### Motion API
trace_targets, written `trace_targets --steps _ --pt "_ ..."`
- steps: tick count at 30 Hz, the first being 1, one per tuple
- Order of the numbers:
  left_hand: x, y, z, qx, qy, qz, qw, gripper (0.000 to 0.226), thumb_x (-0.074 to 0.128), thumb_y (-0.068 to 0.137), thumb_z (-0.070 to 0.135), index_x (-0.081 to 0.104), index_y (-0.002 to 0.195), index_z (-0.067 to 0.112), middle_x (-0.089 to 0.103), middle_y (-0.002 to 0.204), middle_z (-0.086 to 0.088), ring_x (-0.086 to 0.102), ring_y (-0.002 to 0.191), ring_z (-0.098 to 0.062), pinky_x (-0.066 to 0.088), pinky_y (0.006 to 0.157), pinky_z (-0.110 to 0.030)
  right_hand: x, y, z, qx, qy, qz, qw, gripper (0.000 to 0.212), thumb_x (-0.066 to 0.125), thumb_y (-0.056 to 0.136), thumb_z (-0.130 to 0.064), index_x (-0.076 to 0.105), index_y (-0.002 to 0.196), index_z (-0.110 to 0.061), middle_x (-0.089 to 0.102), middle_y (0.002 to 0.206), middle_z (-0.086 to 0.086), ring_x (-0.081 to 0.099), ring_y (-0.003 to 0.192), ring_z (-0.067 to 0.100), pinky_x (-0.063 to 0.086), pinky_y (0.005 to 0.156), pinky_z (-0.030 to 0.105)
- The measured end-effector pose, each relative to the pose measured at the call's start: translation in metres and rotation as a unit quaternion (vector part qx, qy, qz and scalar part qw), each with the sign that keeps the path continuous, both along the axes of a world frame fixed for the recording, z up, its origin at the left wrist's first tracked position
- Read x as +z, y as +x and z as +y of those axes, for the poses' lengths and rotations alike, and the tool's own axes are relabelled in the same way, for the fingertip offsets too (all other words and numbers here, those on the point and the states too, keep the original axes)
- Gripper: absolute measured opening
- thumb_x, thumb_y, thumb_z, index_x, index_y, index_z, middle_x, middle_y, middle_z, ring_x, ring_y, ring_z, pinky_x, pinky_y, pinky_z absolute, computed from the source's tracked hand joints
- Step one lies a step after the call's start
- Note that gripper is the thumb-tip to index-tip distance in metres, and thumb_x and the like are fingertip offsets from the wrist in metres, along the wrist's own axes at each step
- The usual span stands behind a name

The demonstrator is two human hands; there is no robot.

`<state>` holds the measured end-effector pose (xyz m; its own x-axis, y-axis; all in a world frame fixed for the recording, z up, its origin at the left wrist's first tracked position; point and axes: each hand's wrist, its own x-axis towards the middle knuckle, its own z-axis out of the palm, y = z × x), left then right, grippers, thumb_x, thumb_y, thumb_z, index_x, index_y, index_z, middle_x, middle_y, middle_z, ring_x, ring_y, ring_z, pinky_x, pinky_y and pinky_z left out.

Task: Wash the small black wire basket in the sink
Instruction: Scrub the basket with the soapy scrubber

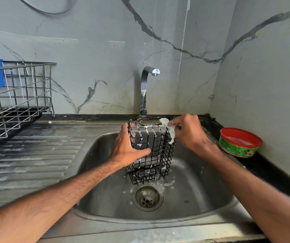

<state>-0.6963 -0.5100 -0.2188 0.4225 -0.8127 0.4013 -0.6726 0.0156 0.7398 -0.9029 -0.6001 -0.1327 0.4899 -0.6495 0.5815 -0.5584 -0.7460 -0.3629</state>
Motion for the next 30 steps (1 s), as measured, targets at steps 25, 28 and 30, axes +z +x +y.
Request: trace_targets --steps 25,28,30 --pt "-0.001 0.018 0.000 -0.034 0.027 0.034 0.998 0.117 0.100 0.065 0.022 0.020 0.151 0.015 0.053 0.132 0.002 0.052 0.119 -0.012 0.035 0.085 -0.006 -0.004 -0.010 -0.009 0.049 0.501 -0.158 0.850 0.033 0.055 0.086 0.020 0.063 0.110 -0.002 0.063 0.111 0.017 0.070 0.097 0.035 0.063 0.080 0.047" --pt "-0.002 0.018 -0.001 -0.054 0.037 0.049 0.997 0.122 0.103 0.059 0.027 0.021 0.149 0.015 0.054 0.135 -0.001 0.057 0.124 -0.015 0.042 0.100 -0.018 0.000 -0.010 -0.011 0.037 0.569 -0.170 0.804 0.041 0.050 0.085 0.023 0.061 0.115 -0.001 0.057 0.121 0.016 0.064 0.107 0.034 0.063 0.078 0.043" --pt "-0.002 0.017 -0.001 -0.055 0.045 0.050 0.996 0.128 0.103 0.056 0.036 0.019 0.150 0.015 0.055 0.135 0.002 0.055 0.128 -0.016 0.038 0.104 -0.022 0.006 -0.010 -0.011 0.034 0.579 -0.180 0.795 0.040 0.050 0.085 0.021 0.060 0.117 0.000 0.056 0.123 0.019 0.064 0.104 0.032 0.063 0.075 0.039"
